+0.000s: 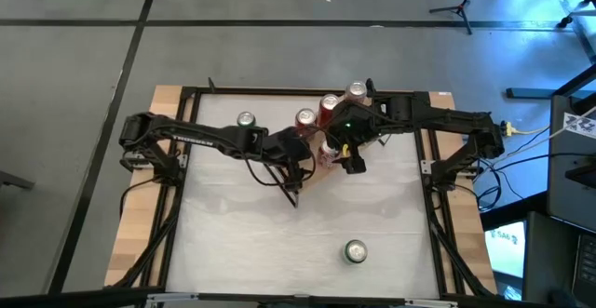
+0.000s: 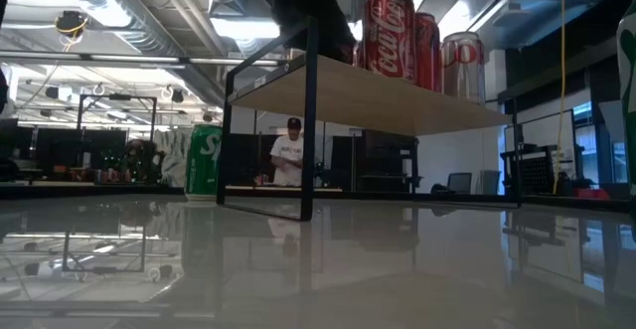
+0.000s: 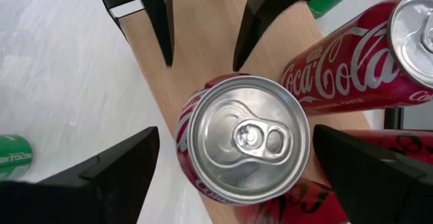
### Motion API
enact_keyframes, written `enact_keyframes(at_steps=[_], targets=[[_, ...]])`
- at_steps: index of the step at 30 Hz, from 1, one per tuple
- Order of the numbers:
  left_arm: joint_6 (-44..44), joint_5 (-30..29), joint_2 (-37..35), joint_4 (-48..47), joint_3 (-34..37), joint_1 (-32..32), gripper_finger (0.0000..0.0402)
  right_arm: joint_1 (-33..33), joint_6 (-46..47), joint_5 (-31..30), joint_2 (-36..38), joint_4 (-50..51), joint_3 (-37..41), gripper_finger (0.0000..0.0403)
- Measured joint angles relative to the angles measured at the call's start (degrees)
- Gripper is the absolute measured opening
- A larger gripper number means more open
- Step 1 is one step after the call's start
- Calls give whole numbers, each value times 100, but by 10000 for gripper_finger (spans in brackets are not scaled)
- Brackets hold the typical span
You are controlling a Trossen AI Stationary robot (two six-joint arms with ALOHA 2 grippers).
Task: Place canned beverage on shelf
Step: Put the red and white soda can on the shelf aligned with the other red and white soda can
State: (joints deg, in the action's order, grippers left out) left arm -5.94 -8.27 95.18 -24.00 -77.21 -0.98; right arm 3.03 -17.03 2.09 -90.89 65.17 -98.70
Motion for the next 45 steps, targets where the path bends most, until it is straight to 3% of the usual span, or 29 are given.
enact_keyframes(at_steps=[9, 14, 21, 29, 45], targets=[[1, -29, -352, -417, 0, -152, 250, 0, 2, -2, -2, -63, 2, 385], [-1, -362, -694, -651, 0, -299, 250, 0, 2, -4, -2, -64, 2, 379], [-11, -918, -1056, -863, 0, -491, 250, 0, 2, -9, -4, -68, 7, 325], [-2, -1072, -1209, -899, 0, -585, 250, 0, -4, -11, -4, -162, 9, 272], [1, -1075, -1211, -902, 0, -585, 250, 0, -462, -492, -13, -269, 11, 288]])
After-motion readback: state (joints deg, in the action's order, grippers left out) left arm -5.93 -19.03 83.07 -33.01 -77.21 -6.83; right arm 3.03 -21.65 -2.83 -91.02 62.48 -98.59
